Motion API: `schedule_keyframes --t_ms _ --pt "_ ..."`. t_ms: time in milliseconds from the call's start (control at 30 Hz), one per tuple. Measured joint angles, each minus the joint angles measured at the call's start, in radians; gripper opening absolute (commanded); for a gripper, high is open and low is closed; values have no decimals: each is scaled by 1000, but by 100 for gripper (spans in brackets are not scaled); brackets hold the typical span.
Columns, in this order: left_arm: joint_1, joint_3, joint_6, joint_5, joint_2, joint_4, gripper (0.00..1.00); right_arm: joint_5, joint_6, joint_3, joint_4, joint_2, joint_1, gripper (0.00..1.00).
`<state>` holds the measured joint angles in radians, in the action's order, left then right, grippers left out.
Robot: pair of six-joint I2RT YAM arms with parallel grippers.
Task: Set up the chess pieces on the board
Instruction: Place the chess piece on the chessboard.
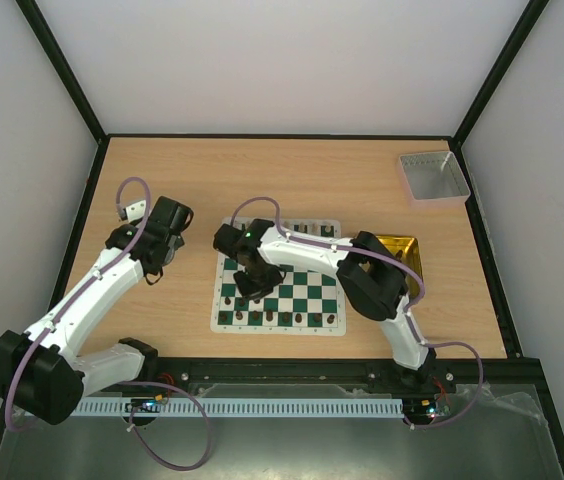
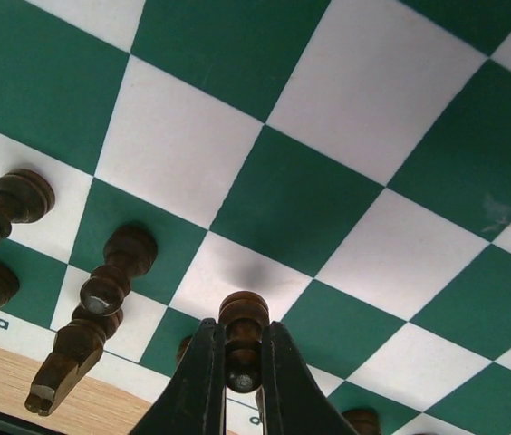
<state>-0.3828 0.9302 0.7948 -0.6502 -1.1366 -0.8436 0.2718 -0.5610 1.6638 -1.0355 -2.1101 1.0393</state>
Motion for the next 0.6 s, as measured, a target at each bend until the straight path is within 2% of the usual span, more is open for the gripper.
schedule_keyframes --t_ms 600 --pt "-4 0 18 -21 12 -9 99 18 -12 -1 1 -9 14 6"
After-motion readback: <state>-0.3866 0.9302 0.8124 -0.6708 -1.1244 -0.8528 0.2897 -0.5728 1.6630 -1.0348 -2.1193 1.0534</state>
